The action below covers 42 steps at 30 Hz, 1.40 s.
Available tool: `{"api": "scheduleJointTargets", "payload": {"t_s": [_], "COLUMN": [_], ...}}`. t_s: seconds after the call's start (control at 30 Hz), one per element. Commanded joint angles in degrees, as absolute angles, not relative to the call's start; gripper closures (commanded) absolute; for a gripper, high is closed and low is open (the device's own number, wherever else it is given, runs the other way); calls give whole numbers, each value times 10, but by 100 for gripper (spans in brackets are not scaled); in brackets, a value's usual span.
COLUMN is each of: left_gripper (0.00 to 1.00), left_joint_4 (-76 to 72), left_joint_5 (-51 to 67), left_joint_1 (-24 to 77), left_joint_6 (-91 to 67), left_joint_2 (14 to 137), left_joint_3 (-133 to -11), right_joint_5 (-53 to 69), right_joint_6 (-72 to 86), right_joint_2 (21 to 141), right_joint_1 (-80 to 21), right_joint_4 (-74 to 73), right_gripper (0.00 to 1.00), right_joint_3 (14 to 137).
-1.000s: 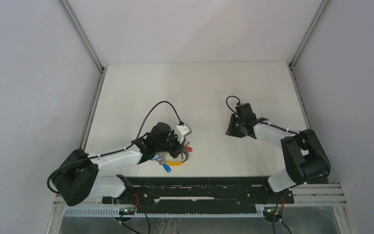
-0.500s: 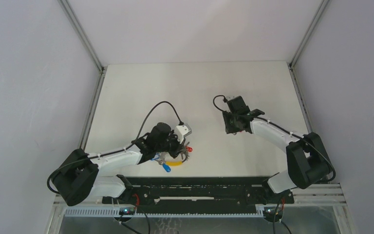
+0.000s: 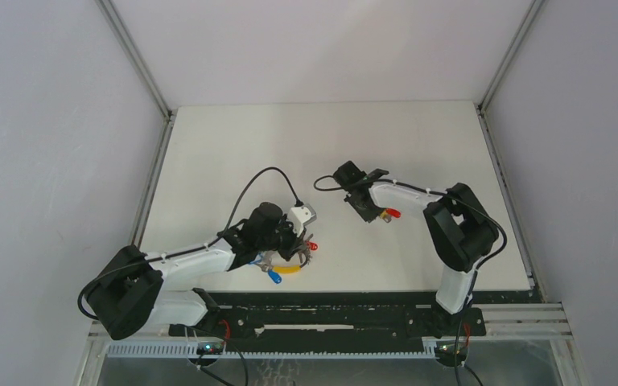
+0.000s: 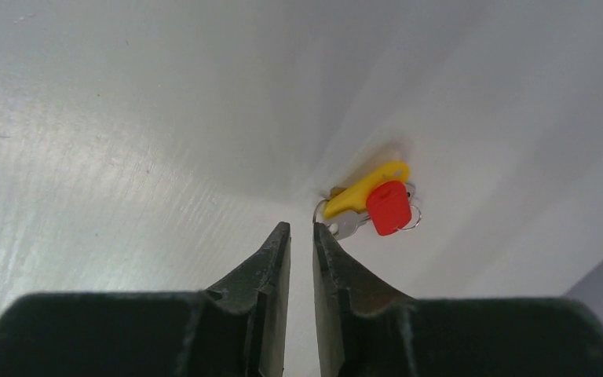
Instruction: Put the keys on the keyring
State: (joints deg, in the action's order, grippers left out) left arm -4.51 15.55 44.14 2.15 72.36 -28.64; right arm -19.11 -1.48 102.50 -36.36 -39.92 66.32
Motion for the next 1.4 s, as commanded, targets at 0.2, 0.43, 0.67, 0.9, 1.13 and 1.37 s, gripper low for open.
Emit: {"api": "scheduleJointTargets", "payload": {"t_s": [0.2,0.43,0.67,0.9,1.13,1.37], "left_gripper": [100,100,100,100,100,100], "left_joint_4": [-54,-54,-54,-54,-54,-53], "left_joint_5": [157,159,161,162,163,162], "left_joint_1": [444,444,444,445,445,445], "left_joint_6": [31,31,31,31,31,31], "left_joint_2": [712,714,716,717,717,715], "left_joint_3": [-325,-325,-326,-326,-326,-325], "right_joint_5": [-302,-310,-310,-319,-328,-334], "right_joint_6": [-50,-61,-66,-75,-98,-102], "right_joint_2": [1067,1086,1097,1107,1100,1112], "right_joint_1": [-393,-397,-403,-414,-431,-431], "right_joint_4": [-435,-425,-421,-422,-451,-446], "right_gripper": [85,84,84,79,75,75], "right_joint_3": [698,698,700,704,720,720]}}
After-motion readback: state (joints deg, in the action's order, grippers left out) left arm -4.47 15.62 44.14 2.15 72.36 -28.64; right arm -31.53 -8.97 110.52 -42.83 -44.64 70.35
